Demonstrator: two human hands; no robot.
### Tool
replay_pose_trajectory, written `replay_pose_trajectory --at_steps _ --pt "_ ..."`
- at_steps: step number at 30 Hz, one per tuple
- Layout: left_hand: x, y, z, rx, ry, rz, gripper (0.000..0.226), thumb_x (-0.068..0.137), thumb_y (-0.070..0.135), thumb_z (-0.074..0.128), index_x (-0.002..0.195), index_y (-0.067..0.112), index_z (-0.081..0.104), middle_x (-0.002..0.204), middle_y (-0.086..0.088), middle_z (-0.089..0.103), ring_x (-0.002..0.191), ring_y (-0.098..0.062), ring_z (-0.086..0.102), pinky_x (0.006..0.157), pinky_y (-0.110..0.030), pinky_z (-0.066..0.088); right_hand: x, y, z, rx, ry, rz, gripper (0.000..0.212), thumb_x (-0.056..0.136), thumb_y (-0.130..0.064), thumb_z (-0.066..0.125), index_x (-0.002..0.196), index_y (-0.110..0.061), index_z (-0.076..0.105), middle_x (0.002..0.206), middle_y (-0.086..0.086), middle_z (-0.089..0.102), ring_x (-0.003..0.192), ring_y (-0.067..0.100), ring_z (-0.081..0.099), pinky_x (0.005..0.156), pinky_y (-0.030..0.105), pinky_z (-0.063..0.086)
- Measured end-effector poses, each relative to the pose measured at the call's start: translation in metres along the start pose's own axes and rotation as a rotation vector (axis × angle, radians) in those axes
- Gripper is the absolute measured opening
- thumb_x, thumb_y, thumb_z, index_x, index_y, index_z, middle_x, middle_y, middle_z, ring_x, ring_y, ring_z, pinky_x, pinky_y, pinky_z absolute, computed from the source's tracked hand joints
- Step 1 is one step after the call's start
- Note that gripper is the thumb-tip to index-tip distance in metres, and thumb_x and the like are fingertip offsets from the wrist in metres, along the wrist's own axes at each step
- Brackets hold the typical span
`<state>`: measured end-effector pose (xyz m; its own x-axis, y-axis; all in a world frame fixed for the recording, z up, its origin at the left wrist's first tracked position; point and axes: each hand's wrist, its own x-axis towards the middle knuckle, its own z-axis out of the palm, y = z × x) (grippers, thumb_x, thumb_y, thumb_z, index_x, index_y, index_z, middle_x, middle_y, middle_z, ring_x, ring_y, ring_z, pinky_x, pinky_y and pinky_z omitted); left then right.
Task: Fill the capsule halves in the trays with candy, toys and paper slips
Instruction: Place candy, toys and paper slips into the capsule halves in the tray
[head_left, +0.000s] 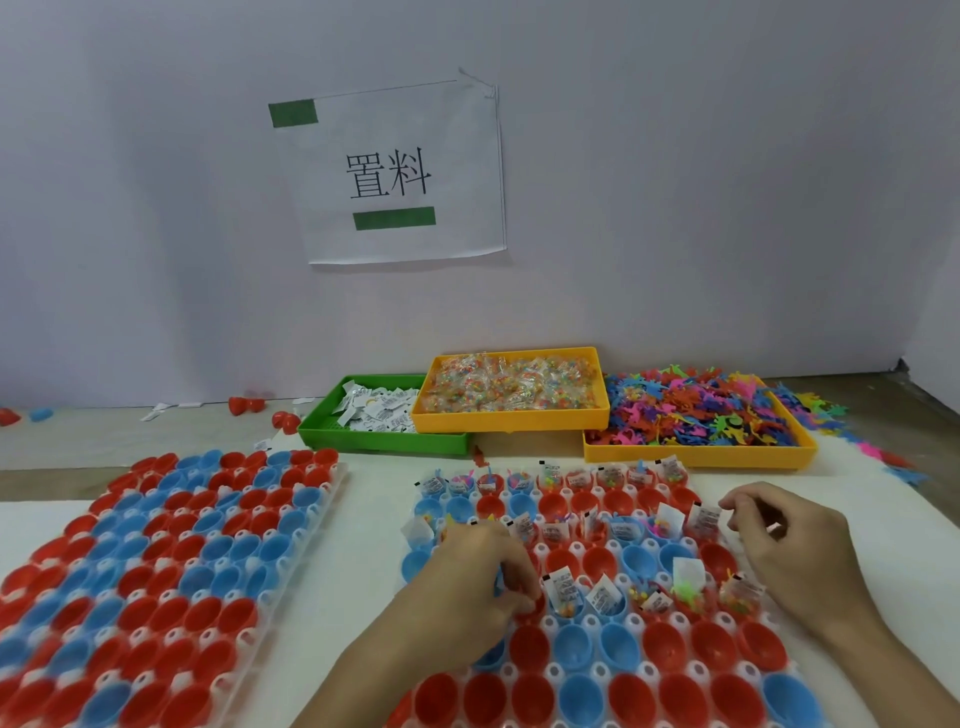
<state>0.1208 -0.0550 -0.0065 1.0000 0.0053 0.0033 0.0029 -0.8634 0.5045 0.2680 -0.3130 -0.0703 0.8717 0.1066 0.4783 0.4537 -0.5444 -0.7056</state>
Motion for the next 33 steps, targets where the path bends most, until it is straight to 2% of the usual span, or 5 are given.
replay_pose_trajectory --at_steps 7,13,22,28,33 --pt "0.003 -0.001 0.001 -0.012 0.046 0.008 0.035 0.082 0.013 0.078 0.063 0.030 0.055 0.074 0.014 0.061 0.070 -0.002 0.056 0.063 -0.013 0.047 -0.001 -0.002 -0.001 0.009 -0.007 0.015 0.026 0.094 0.002 0.058 0.079 -0.016 0.070 0.069 -0.007 0.066 0.070 0.013 0.063 0.060 0.003 0.044" --pt "0.001 -0.009 0.002 -0.010 0.116 0.079 0.005 0.081 0.025 0.079 0.078 0.023 0.076 0.078 0.019 0.058 0.079 0.003 0.053 0.069 -0.010 0.044 -0.002 -0.002 -0.001 0.003 0.007 0.025 0.025 0.094 0.001 0.059 0.081 -0.016 0.071 0.069 -0.008 0.066 0.069 0.011 0.062 0.059 0.005 0.045" --pt "-0.007 -0.014 -0.017 -0.095 0.220 0.105 0.008 0.084 0.038 0.073 0.086 0.031 0.076 0.085 0.022 0.063 0.081 0.000 0.058 0.071 -0.012 0.047 -0.002 -0.005 -0.002 0.032 -0.003 0.086 0.024 0.095 -0.001 0.058 0.083 -0.016 0.073 0.069 -0.007 0.068 0.068 0.013 0.064 0.059 0.003 0.044" --pt "0.014 -0.043 -0.046 -0.114 0.526 -0.101 0.015 0.093 0.026 0.065 0.078 0.028 0.068 0.075 0.016 0.065 0.072 -0.002 0.059 0.063 -0.013 0.045 -0.002 -0.008 0.000 0.060 -0.022 0.108 0.020 0.098 -0.005 0.056 0.093 -0.011 0.074 0.078 -0.005 0.068 0.075 0.015 0.064 0.062 0.027 0.047" --pt "0.062 -0.102 -0.080 -0.015 0.636 -0.290 0.004 0.094 0.011 0.061 0.094 0.014 0.063 0.099 -0.004 0.068 0.082 -0.008 0.058 0.070 -0.018 0.046 -0.002 -0.008 0.001 0.057 -0.005 0.116 0.020 0.098 -0.005 0.055 0.091 -0.012 0.073 0.076 -0.003 0.068 0.073 0.015 0.063 0.058 0.015 0.048"
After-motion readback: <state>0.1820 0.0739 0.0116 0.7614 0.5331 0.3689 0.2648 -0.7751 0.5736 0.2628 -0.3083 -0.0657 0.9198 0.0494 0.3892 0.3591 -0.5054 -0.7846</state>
